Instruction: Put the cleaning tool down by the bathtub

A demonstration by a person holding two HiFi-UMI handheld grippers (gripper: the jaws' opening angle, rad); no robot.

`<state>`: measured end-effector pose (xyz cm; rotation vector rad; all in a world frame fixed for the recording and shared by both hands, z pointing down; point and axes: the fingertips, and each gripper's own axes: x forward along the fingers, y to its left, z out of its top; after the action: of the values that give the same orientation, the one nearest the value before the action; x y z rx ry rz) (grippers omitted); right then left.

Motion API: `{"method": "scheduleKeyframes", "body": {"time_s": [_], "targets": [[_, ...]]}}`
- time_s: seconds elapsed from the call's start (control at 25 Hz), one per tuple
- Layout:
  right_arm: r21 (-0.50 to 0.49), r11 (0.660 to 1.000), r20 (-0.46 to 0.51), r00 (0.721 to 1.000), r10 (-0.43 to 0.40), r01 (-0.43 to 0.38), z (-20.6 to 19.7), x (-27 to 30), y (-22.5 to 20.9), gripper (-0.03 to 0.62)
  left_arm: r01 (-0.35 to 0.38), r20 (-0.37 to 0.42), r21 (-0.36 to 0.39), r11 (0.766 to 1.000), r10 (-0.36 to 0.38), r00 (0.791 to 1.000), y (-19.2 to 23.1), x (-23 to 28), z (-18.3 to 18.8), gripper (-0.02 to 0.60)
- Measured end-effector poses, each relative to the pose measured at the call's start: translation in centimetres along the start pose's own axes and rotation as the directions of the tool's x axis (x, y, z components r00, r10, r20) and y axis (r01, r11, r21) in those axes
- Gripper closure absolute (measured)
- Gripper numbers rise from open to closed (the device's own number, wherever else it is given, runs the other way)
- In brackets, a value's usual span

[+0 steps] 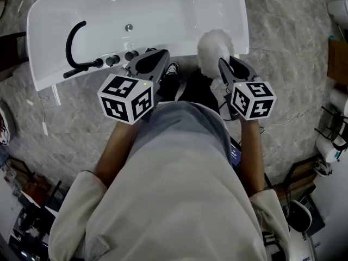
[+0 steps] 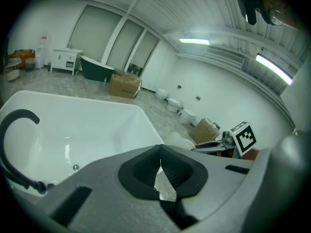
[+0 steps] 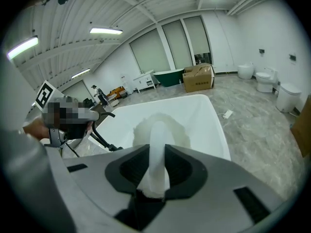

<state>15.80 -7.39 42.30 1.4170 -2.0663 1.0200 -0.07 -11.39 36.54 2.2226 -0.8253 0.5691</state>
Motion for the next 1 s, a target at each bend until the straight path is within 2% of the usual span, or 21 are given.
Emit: {"method": "scheduleKeyframes", "body": {"time_s": [1.0], "targets": [[-0.121,0.99,-0.142,0.988,0.057,-0.074,-1.2,4.0,0.5,0.505,-0.025,-0.011,-0.043,0.999,0.024,1.0,2.1,0.0,-0.2,0.577]]}}
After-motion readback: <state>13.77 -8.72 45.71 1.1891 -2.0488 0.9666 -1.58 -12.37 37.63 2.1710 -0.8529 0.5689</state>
